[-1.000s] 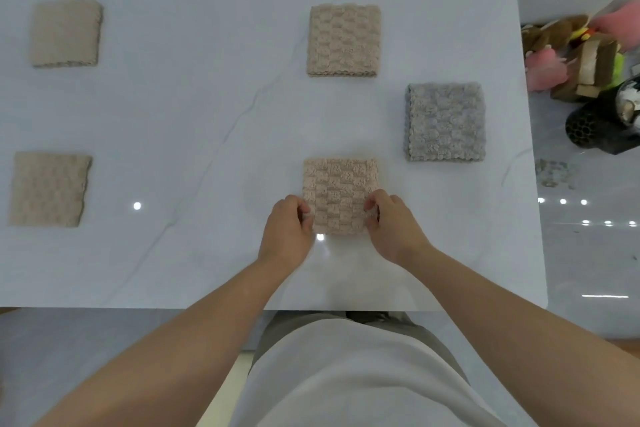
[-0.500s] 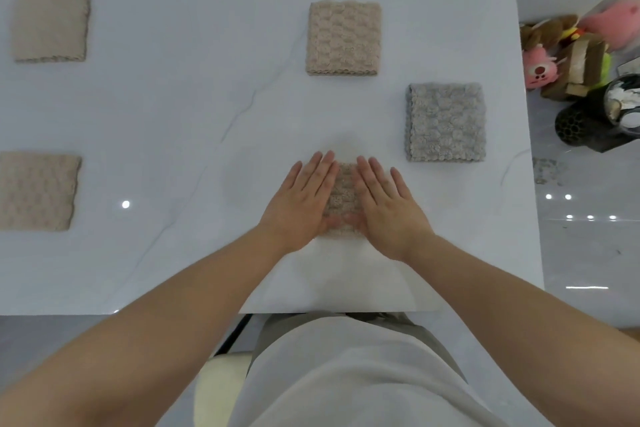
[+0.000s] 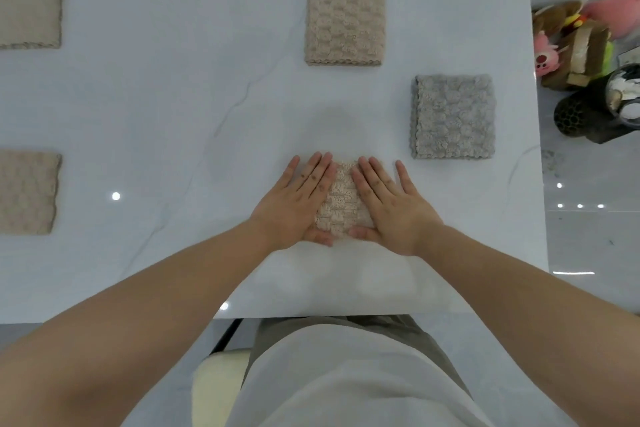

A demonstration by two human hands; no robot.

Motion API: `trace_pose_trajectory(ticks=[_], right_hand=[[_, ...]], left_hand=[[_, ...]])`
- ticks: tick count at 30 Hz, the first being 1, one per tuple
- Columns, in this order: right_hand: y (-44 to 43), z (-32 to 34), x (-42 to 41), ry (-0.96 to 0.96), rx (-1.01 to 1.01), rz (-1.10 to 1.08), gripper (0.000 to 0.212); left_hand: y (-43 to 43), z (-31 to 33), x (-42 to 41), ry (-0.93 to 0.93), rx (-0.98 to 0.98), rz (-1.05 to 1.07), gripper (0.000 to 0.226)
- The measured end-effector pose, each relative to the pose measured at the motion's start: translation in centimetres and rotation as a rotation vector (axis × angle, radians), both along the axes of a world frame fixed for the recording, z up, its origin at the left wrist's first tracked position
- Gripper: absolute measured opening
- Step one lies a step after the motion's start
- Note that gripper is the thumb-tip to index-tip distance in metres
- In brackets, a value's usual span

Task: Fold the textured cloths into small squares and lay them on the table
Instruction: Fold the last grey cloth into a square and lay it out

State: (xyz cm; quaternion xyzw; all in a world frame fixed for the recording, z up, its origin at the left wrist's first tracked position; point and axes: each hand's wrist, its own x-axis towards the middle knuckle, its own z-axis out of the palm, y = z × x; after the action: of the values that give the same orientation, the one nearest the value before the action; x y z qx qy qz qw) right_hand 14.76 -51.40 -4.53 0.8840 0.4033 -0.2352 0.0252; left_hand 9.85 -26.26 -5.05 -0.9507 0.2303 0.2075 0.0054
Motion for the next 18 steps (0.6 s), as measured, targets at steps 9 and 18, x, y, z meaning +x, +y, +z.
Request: trace_pose_trajectory(ticks=[9, 18], right_hand=[[0.0, 0.6, 0.1, -0.017, -0.073, 0.052, 0.115], [-5.3, 3.4, 0.3, -0.045, 0.153, -0.202, 0.076]], left_hand=[[0.1, 1.7, 0.3, 0.126, 0.109, 0.001, 0.139], [-6.3, 7.3, 2.2, 0.133, -0.053, 0.299, 0.102]])
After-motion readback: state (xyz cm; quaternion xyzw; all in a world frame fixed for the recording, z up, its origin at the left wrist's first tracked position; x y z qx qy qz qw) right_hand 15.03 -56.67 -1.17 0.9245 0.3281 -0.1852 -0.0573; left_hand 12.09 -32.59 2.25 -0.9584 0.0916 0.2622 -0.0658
